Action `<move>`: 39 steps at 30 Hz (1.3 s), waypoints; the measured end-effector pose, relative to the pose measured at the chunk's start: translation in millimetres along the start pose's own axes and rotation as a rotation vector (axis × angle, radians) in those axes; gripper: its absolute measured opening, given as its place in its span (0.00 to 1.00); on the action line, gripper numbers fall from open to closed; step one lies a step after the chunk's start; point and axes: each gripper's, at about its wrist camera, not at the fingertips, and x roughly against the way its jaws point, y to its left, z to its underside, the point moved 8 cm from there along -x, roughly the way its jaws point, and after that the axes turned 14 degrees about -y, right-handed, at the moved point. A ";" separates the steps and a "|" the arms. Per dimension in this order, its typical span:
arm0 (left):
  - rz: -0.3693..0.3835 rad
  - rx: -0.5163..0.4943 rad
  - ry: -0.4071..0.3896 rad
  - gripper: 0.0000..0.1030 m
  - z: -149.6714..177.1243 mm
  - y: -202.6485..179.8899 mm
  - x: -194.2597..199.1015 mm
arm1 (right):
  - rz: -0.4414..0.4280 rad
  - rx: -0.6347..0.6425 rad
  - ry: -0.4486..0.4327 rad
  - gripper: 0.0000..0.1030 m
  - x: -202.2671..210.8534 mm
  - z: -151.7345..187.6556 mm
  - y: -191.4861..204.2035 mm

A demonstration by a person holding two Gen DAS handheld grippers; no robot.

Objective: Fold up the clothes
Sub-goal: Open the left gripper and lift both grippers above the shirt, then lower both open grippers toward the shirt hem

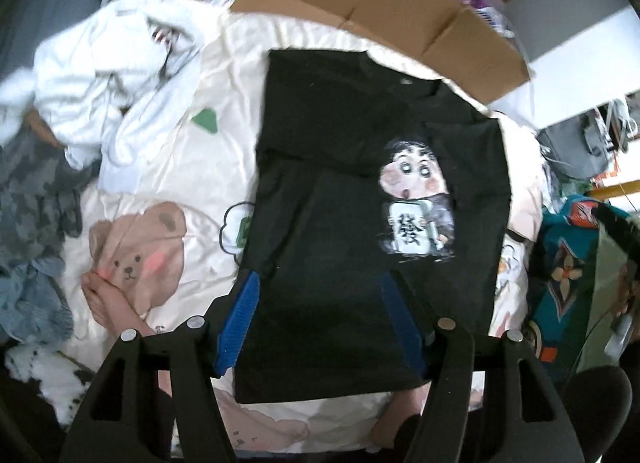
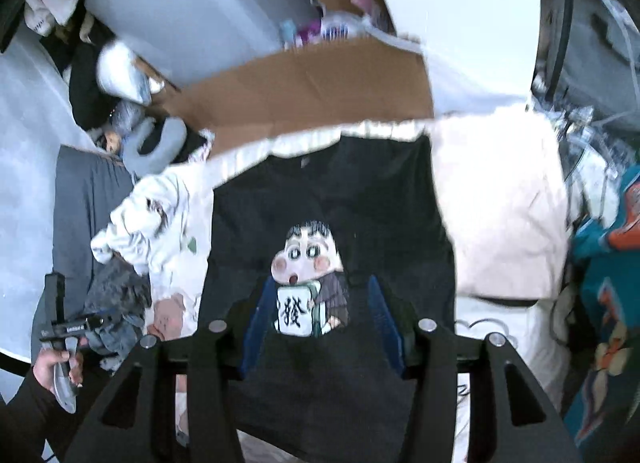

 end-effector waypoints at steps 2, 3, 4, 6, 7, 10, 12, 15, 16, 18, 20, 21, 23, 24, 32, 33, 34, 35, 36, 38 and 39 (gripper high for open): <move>-0.013 -0.029 -0.011 0.63 -4.7 -5.0 11.7 | 0.005 -0.002 -0.018 0.46 14.8 -14.8 3.9; -0.015 -0.033 -0.016 0.63 -6.6 -6.4 16.7 | 0.004 -0.007 -0.022 0.46 21.0 -20.1 6.0; -0.010 -0.031 -0.021 0.63 -8.2 -7.8 21.4 | 0.006 -0.011 -0.025 0.46 27.2 -25.3 8.2; -0.022 -0.029 -0.031 0.63 -10.5 -8.6 31.3 | 0.009 -0.013 -0.031 0.46 40.6 -35.9 13.4; -0.034 -0.027 -0.033 0.63 -11.2 -8.2 35.3 | 0.010 -0.010 -0.034 0.46 47.1 -40.1 16.4; -0.058 -0.001 -0.020 0.63 -10.3 -7.4 46.4 | 0.011 0.009 -0.036 0.46 66.5 -50.7 24.2; -0.068 -0.004 -0.025 0.63 -10.0 -8.8 53.5 | 0.008 0.026 -0.038 0.46 78.3 -54.7 28.6; -0.068 -0.008 -0.030 0.63 -9.4 -11.4 62.7 | 0.022 0.036 -0.043 0.46 91.6 -57.9 28.6; -0.059 -0.012 -0.026 0.63 -8.8 -12.8 64.0 | 0.026 0.037 -0.046 0.46 95.3 -59.1 28.1; -0.041 -0.030 -0.017 0.63 -7.6 -16.9 65.7 | 0.022 0.039 -0.051 0.46 103.3 -59.9 27.0; -0.034 -0.060 -0.016 0.63 -7.0 -20.9 66.1 | 0.021 0.036 -0.052 0.46 108.8 -57.4 24.0; -0.033 -0.067 -0.017 0.63 -6.3 -21.8 65.9 | 0.022 0.032 -0.052 0.46 110.8 -55.3 22.0; -0.027 -0.076 -0.017 0.63 -3.8 -23.3 64.6 | 0.026 0.023 -0.045 0.46 113.2 -47.9 15.6; -0.020 -0.075 -0.013 0.63 -0.9 -23.5 62.5 | 0.029 0.020 -0.041 0.46 114.1 -42.8 11.9; 0.021 -0.090 0.042 0.63 30.5 -19.3 40.3 | 0.082 -0.016 -0.007 0.46 126.4 -0.2 -40.9; 0.023 -0.088 0.048 0.63 34.0 -17.5 37.4 | 0.089 -0.020 -0.007 0.46 128.3 1.8 -46.5; 0.023 -0.085 0.055 0.63 37.5 -15.4 34.4 | 0.095 -0.026 -0.009 0.46 130.9 4.4 -52.1; 0.020 -0.083 0.062 0.63 40.7 -13.0 31.5 | 0.100 -0.035 -0.010 0.46 134.4 7.5 -58.9; 0.018 -0.081 0.070 0.63 43.7 -10.8 28.9 | 0.106 -0.040 -0.010 0.46 137.2 10.5 -64.4; 0.014 -0.080 0.081 0.63 48.7 -6.5 23.4 | 0.119 -0.046 -0.008 0.46 141.3 16.3 -73.6; 0.012 -0.082 0.087 0.63 50.9 -4.2 20.3 | 0.124 -0.045 -0.005 0.46 142.2 20.3 -77.3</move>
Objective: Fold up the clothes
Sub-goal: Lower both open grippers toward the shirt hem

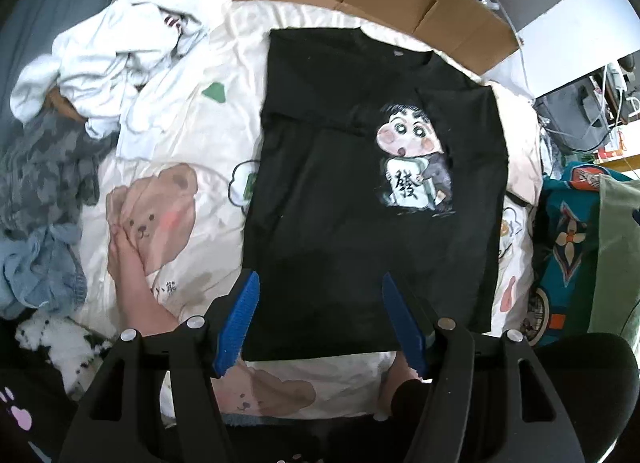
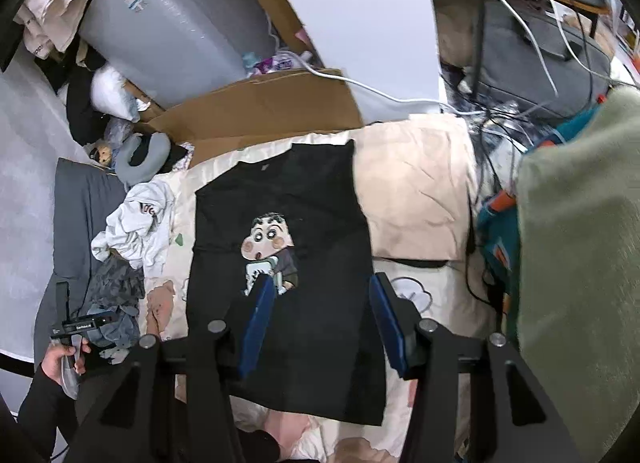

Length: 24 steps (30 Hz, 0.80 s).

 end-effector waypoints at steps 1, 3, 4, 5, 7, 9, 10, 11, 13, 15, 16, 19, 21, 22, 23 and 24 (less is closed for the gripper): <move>0.002 0.001 0.006 0.63 2.1 1.6 -3.1 | 0.003 0.004 0.004 0.46 -0.3 4.8 -3.1; 0.013 0.000 0.021 0.63 5.9 4.2 -9.7 | 0.012 0.014 0.017 0.46 -2.2 17.4 -10.3; 0.018 -0.014 0.028 0.63 6.6 5.5 -13.1 | 0.018 0.017 0.028 0.46 -5.3 28.4 -15.1; 0.021 -0.023 0.036 0.63 8.6 7.2 -17.0 | 0.023 0.017 0.040 0.46 -8.9 40.0 -20.0; 0.021 -0.031 0.051 0.63 15.6 11.0 -25.4 | 0.035 0.017 0.060 0.46 -16.3 62.5 -29.6; 0.031 -0.048 0.073 0.63 23.2 13.5 -35.0 | 0.051 0.018 0.074 0.46 -25.3 83.5 -39.3; 0.030 -0.060 0.085 0.63 27.8 15.4 -40.1 | 0.056 0.010 0.082 0.46 -31.4 95.9 -44.5; 0.023 -0.066 0.096 0.63 33.3 18.6 -45.5 | 0.059 -0.001 0.091 0.46 -36.8 107.4 -48.9; 0.010 -0.064 0.121 0.63 45.4 26.6 -57.2 | 0.062 -0.023 0.114 0.46 -49.6 132.0 -57.2; 0.012 -0.047 0.148 0.63 57.7 34.4 -69.5 | 0.065 -0.023 0.138 0.46 -61.7 152.7 -61.9; 0.010 -0.045 0.163 0.63 63.9 38.3 -76.1 | 0.068 -0.021 0.150 0.46 -67.6 162.9 -64.1; 0.000 -0.054 0.199 0.63 81.4 46.8 -92.4 | 0.067 -0.025 0.188 0.46 -85.6 193.0 -70.4; -0.009 -0.063 0.230 0.63 94.5 52.2 -104.9 | 0.073 -0.035 0.208 0.46 -97.9 211.2 -75.1; -0.013 -0.063 0.243 0.63 100.2 54.6 -110.7 | 0.071 -0.043 0.220 0.46 -104.5 222.0 -76.9; -0.015 -0.057 0.253 0.63 104.9 56.6 -115.8 | 0.067 -0.047 0.233 0.46 -109.8 232.2 -78.1; -0.017 -0.052 0.263 0.63 109.6 58.6 -120.8 | 0.068 -0.047 0.249 0.46 -115.5 242.8 -79.2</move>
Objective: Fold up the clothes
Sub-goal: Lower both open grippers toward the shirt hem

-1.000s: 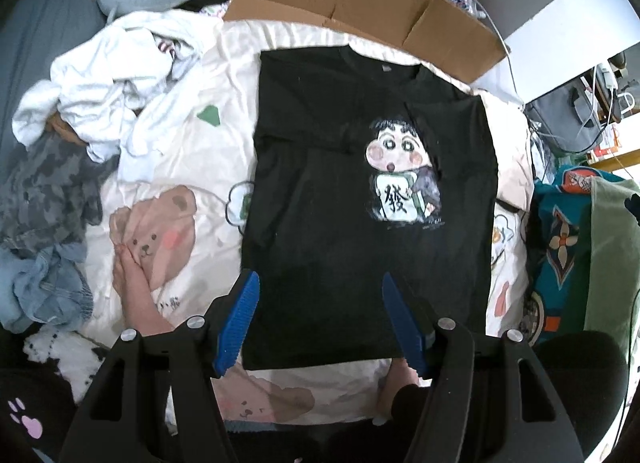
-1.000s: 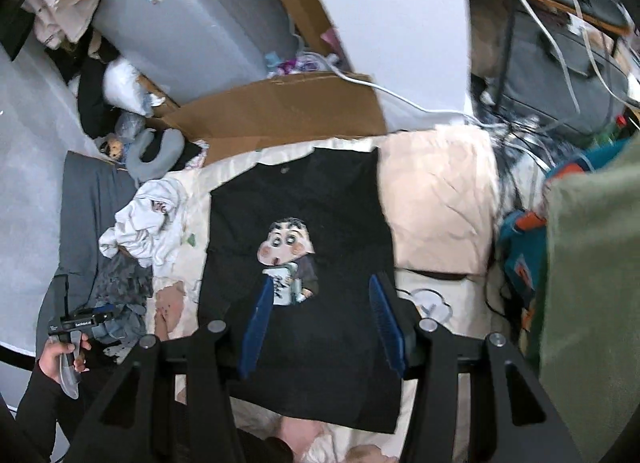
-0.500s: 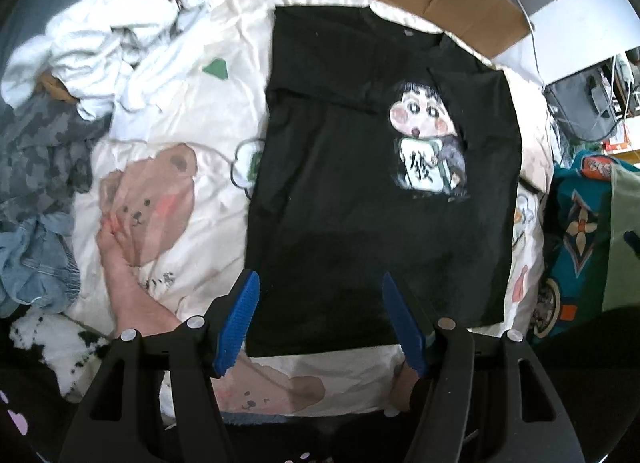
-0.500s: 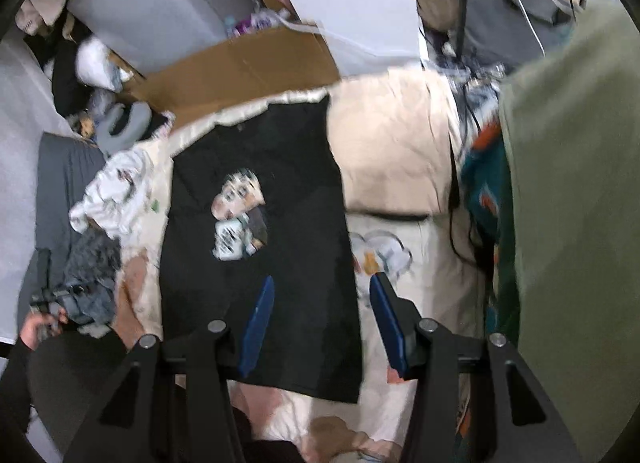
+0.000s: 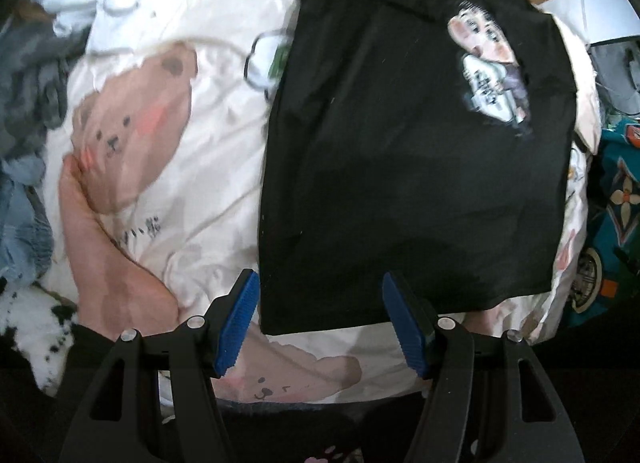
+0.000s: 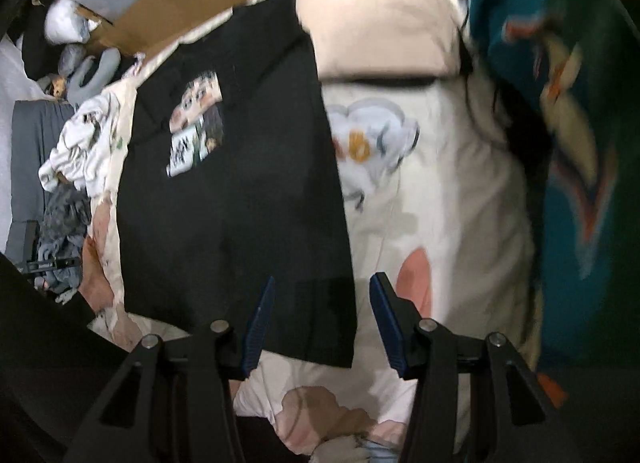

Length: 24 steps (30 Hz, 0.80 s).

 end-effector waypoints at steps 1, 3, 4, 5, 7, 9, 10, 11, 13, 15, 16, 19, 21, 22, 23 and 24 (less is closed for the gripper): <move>-0.004 0.000 0.009 0.63 3.2 1.2 -5.2 | 0.007 0.004 0.018 0.46 -9.3 9.7 -1.0; -0.017 -0.014 0.025 0.63 9.0 2.4 -13.5 | 0.015 0.013 0.050 0.44 -24.8 27.2 -2.5; -0.024 -0.020 0.033 0.63 12.0 3.0 -17.6 | 0.015 0.015 0.067 0.43 -32.2 36.2 -3.0; -0.028 -0.025 0.043 0.63 15.1 3.8 -21.6 | 0.015 0.014 0.082 0.43 -38.7 44.1 -3.8; -0.031 -0.028 0.059 0.63 20.0 5.8 -27.6 | 0.019 0.014 0.109 0.40 -51.4 61.1 -6.6; -0.034 -0.030 0.071 0.63 23.9 8.1 -33.1 | 0.026 0.010 0.135 0.34 -63.4 77.7 -10.5; -0.034 -0.028 0.075 0.63 25.6 9.2 -35.5 | 0.027 0.003 0.146 0.28 -68.2 84.7 -12.6; -0.033 -0.026 0.080 0.63 27.2 10.3 -37.8 | 0.027 -0.004 0.154 0.27 -72.0 90.0 -14.4; -0.030 -0.023 0.082 0.63 29.1 11.8 -39.5 | 0.031 -0.021 0.170 0.24 -79.3 100.5 -18.4; -0.023 -0.034 0.086 0.63 31.4 12.4 -39.7 | 0.030 -0.034 0.175 0.23 -84.1 106.8 -21.3; -0.020 -0.042 0.091 0.63 32.3 13.0 -40.2 | 0.028 -0.048 0.175 0.23 -86.6 109.2 -23.1; -0.026 -0.046 0.102 0.63 36.7 18.3 -42.1 | 0.018 -0.090 0.176 0.22 -93.0 113.9 -27.5; -0.023 -0.041 0.102 0.63 39.5 22.4 -43.4 | 0.015 -0.105 0.187 0.22 -98.0 118.7 -30.0; -0.020 -0.039 0.103 0.63 41.1 24.5 -44.4 | 0.016 -0.108 0.193 0.22 -100.5 121.0 -30.9; -0.018 -0.037 0.104 0.62 43.0 26.9 -46.1 | 0.020 -0.111 0.200 0.22 -102.9 123.2 -32.2; -0.017 -0.038 0.106 0.62 44.6 28.8 -47.5 | 0.025 -0.115 0.206 0.22 -105.5 125.6 -33.8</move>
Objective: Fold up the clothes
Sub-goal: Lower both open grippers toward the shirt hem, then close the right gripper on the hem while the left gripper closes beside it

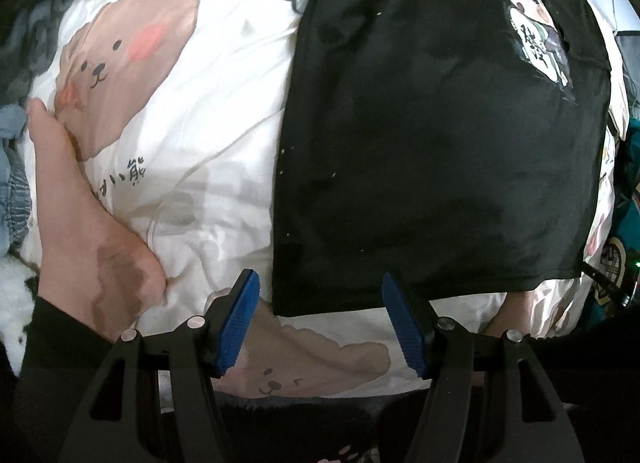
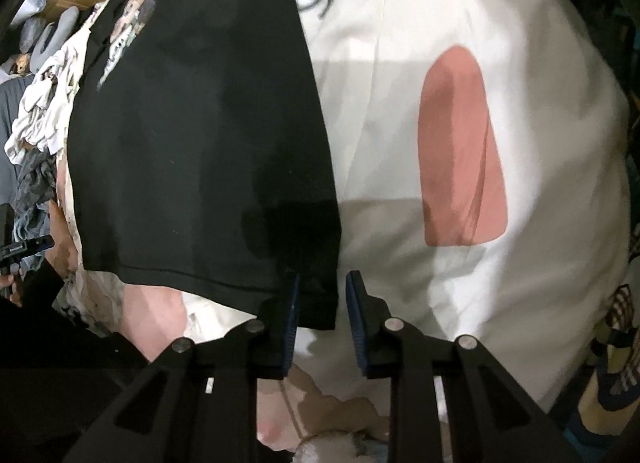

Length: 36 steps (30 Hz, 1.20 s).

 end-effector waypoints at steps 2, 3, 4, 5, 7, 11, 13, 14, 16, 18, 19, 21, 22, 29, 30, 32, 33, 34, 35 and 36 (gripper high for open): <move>0.003 -0.007 0.008 0.57 3.2 3.9 -4.5 | 0.006 -0.010 0.011 0.22 -5.4 2.7 -3.1; 0.002 -0.011 0.016 0.53 5.5 6.7 -8.0 | 0.005 -0.019 0.014 0.22 -7.8 3.3 -4.0; 0.002 -0.013 0.022 0.52 7.0 8.8 -10.8 | 0.005 -0.026 0.016 0.22 -9.9 3.5 -4.4; 0.002 -0.013 0.027 0.52 8.5 10.7 -13.7 | 0.005 -0.030 0.018 0.22 -11.5 3.7 -4.4; 0.001 -0.015 0.036 0.52 11.5 14.6 -19.5 | 0.008 -0.040 0.022 0.22 -14.6 3.7 -4.7; 0.003 -0.018 0.054 0.52 18.4 21.4 -31.1 | 0.016 -0.037 0.031 0.18 -15.5 3.7 -4.0; -0.002 -0.025 0.064 0.52 21.7 23.7 -37.6 | 0.012 -0.043 0.037 0.07 -14.0 3.5 -3.7; -0.007 -0.029 0.070 0.52 23.4 25.0 -41.2 | 0.015 -0.042 0.035 0.06 -12.4 3.1 -3.2; -0.008 -0.034 0.080 0.52 26.4 26.9 -48.0 | 0.022 -0.032 0.030 0.04 -8.9 2.6 -1.8; 0.001 -0.048 0.089 0.52 29.3 26.8 -54.7 | 0.029 -0.029 0.026 0.03 -5.7 3.5 -0.7; -0.002 -0.062 0.094 0.52 30.6 26.7 -57.7 | 0.034 -0.027 0.024 0.03 -3.9 4.4 -0.4; -0.018 -0.091 0.104 0.52 33.1 27.4 -64.1 | 0.040 -0.025 0.027 0.03 -1.4 6.8 0.0; -0.017 -0.098 0.108 0.52 34.2 27.3 -66.7 | 0.044 -0.025 0.028 0.03 -0.2 7.9 -0.1; 0.020 -0.138 0.108 0.52 40.6 25.0 -79.7 | 0.058 -0.029 0.022 0.03 6.8 8.2 1.5; 0.031 -0.147 0.106 0.52 41.4 24.2 -80.9 | 0.060 -0.028 0.022 0.03 7.0 8.3 1.7; 0.039 -0.152 0.102 0.52 41.7 24.6 -82.1 | 0.063 -0.028 0.022 0.03 7.3 8.4 2.1; 0.040 -0.150 0.098 0.51 41.6 25.7 -82.1 | 0.064 -0.028 0.022 0.03 7.5 8.4 2.3; 0.035 -0.149 0.096 0.42 41.5 27.3 -82.0 | 0.065 -0.029 0.022 0.03 7.8 8.5 2.6; 0.029 -0.149 0.093 0.36 41.4 29.0 -81.9 | 0.066 -0.029 0.022 0.03 8.0 8.6 2.7; 0.033 -0.136 0.092 0.23 41.4 30.9 -81.6 | 0.066 -0.030 0.021 0.03 8.5 8.9 2.8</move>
